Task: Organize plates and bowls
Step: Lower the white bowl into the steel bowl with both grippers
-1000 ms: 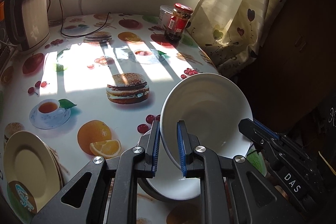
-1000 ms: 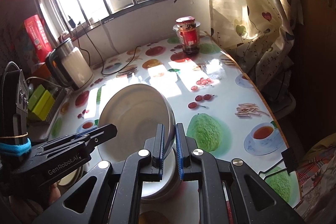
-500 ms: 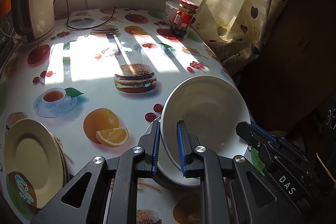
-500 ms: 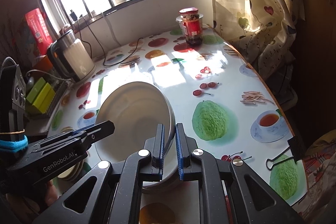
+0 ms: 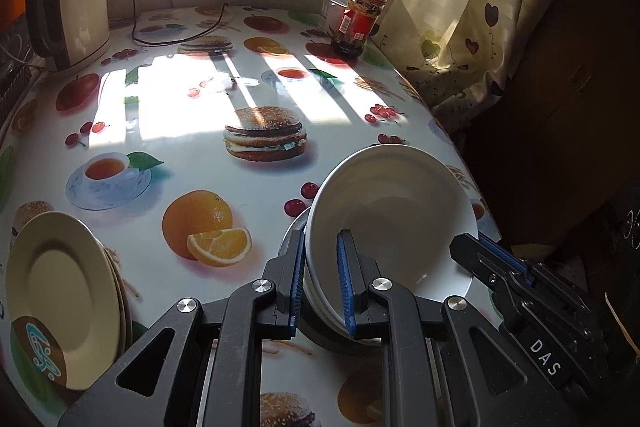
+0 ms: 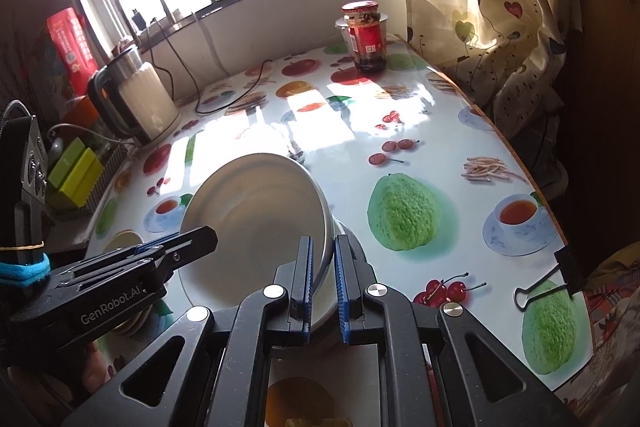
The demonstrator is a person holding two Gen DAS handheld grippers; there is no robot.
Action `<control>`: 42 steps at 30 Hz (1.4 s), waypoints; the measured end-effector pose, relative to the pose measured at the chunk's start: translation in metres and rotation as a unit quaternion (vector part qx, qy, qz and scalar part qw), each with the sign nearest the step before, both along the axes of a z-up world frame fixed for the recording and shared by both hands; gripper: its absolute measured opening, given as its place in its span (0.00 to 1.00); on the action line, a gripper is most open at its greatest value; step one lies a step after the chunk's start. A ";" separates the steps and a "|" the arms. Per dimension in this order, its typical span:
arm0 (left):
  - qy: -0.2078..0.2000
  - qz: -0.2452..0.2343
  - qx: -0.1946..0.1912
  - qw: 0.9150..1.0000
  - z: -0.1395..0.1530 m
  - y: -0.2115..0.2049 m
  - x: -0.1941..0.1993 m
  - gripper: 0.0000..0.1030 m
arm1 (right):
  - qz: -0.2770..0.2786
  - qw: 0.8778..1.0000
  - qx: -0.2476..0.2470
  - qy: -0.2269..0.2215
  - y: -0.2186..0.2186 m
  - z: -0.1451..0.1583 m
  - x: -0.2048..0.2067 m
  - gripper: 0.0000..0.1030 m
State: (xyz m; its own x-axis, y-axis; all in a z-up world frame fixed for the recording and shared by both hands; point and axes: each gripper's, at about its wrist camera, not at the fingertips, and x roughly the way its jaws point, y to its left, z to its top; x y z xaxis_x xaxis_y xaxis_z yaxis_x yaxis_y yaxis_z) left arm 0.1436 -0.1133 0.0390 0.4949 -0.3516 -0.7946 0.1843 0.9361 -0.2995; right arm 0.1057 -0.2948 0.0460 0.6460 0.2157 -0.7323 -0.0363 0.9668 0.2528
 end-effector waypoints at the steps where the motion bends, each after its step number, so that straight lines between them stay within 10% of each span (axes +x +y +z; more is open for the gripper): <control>1: 0.001 0.000 0.000 1.000 -0.001 0.000 0.000 0.16 | -0.001 1.000 0.000 0.000 0.000 0.000 0.000 0.11; 42: 0.013 0.004 0.006 1.000 -0.005 0.000 0.001 0.16 | -0.005 1.000 0.014 0.020 -0.002 -0.015 -0.003 0.11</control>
